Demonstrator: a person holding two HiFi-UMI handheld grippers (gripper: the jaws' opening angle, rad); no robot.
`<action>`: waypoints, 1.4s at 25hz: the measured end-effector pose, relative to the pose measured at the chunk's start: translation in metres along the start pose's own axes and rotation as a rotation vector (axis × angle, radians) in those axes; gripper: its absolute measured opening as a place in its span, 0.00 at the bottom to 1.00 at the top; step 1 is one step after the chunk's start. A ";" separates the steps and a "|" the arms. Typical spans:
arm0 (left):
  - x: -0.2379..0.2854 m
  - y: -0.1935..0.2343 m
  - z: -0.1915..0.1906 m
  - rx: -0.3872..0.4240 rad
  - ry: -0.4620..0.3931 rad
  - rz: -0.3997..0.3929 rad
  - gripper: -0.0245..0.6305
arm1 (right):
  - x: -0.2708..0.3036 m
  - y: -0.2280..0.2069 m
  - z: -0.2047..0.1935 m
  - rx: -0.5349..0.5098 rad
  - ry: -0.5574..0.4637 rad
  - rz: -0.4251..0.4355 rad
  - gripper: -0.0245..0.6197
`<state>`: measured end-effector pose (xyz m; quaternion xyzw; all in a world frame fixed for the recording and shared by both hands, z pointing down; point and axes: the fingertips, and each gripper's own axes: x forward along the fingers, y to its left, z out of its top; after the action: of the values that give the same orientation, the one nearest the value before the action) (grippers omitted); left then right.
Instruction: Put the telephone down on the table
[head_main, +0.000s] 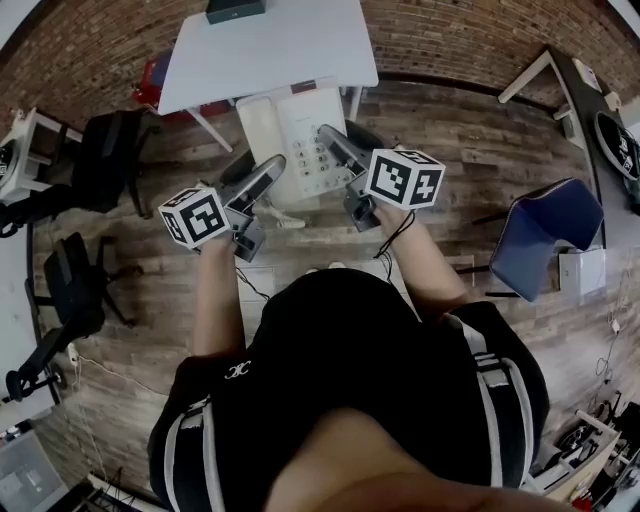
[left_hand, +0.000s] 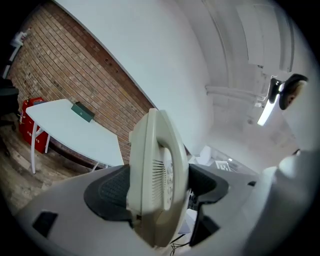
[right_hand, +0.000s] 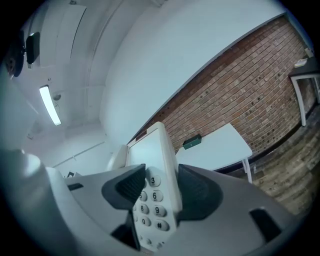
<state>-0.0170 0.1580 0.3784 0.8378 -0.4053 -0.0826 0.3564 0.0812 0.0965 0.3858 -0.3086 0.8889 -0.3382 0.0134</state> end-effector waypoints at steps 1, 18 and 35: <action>-0.005 -0.001 -0.001 0.002 -0.004 -0.001 0.60 | -0.001 0.004 -0.003 0.005 -0.003 0.002 0.33; -0.075 -0.009 -0.015 0.022 -0.016 -0.051 0.60 | -0.014 0.063 -0.044 0.007 -0.047 -0.025 0.33; -0.071 0.020 -0.022 0.021 -0.012 -0.051 0.60 | 0.007 0.050 -0.055 -0.006 -0.041 -0.022 0.33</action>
<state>-0.0668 0.2137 0.3967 0.8510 -0.3868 -0.0924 0.3431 0.0358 0.1544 0.3991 -0.3251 0.8861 -0.3291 0.0270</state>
